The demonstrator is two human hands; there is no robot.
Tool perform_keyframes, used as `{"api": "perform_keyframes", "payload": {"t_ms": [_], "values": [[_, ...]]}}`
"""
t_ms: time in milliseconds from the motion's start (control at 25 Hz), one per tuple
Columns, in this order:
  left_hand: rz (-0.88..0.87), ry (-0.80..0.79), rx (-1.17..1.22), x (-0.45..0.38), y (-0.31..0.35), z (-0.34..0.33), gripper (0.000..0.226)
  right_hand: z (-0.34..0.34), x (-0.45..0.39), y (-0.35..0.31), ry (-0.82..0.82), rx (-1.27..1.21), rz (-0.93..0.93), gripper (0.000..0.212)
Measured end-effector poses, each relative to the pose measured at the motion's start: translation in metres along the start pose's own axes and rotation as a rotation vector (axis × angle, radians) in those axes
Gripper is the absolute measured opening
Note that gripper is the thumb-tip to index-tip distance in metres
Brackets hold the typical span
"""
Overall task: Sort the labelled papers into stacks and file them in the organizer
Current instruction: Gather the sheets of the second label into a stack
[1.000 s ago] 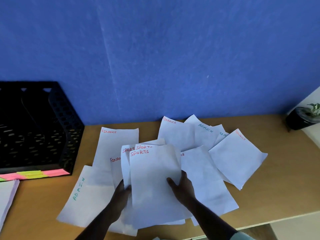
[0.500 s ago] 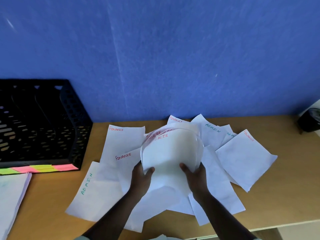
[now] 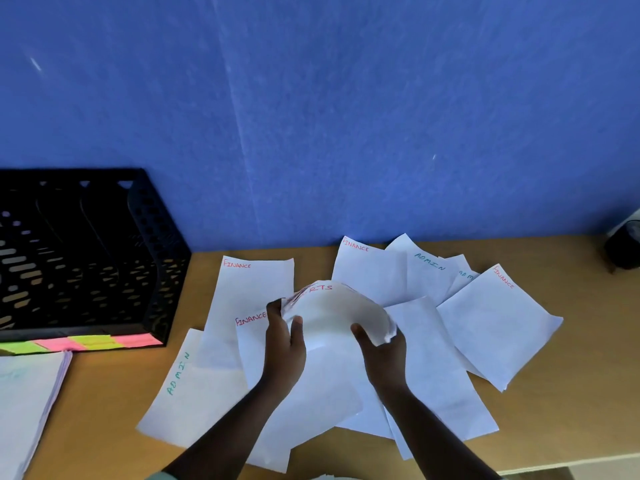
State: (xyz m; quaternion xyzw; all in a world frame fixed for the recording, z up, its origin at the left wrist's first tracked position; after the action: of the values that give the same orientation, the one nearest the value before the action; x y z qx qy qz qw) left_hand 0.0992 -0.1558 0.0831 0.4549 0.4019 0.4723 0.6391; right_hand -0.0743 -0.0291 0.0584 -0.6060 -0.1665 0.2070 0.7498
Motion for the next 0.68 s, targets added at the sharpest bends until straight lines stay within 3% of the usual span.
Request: {"api": "perform_keyframes", "payload": {"t_ms": [160,240,320,400,520,600,680], "values": [[-0.012,0.023,0.006,-0.004,-0.006,0.006,0.047,-0.005,-0.001,-0.001,0.036,0.068,-0.028,0.022],[0.000,0.085,0.017,-0.011,-0.021,0.018,0.064,0.001,-0.009,0.006,0.089,-0.077,-0.154,0.014],[0.199,0.153,0.051,-0.013,-0.049,0.030,0.074,-0.002,-0.009,0.022,0.083,-0.388,-0.361,0.017],[0.387,0.110,0.241,-0.006,-0.071,0.028,0.058,-0.014,0.001,0.035,-0.015,-0.636,-0.520,0.034],[0.548,0.041,0.396,0.002,-0.082,0.018,0.033,-0.030,0.023,0.044,-0.244,-0.754,-0.559,0.044],[0.483,0.067,0.301,-0.002,-0.075,0.024,0.031,-0.022,0.023,0.054,-0.239,-0.730,-0.599,0.042],[0.346,0.061,0.238,-0.010,-0.059,0.034,0.035,0.002,0.008,0.066,-0.123,-0.668,-0.626,0.036]]}}
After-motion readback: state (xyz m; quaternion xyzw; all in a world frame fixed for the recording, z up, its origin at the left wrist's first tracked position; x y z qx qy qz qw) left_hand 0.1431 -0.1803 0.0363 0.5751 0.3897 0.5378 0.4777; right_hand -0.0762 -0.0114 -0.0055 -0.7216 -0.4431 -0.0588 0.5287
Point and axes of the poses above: each hand's wrist, its own x-axis away from the middle knuckle, its own z-axis out of the back of the hand, y = z × x, the point moved 7 cm from there along -x, towards the middle knuckle, and after that the axes turned 5 degrees about y, right-handed, at the moved point
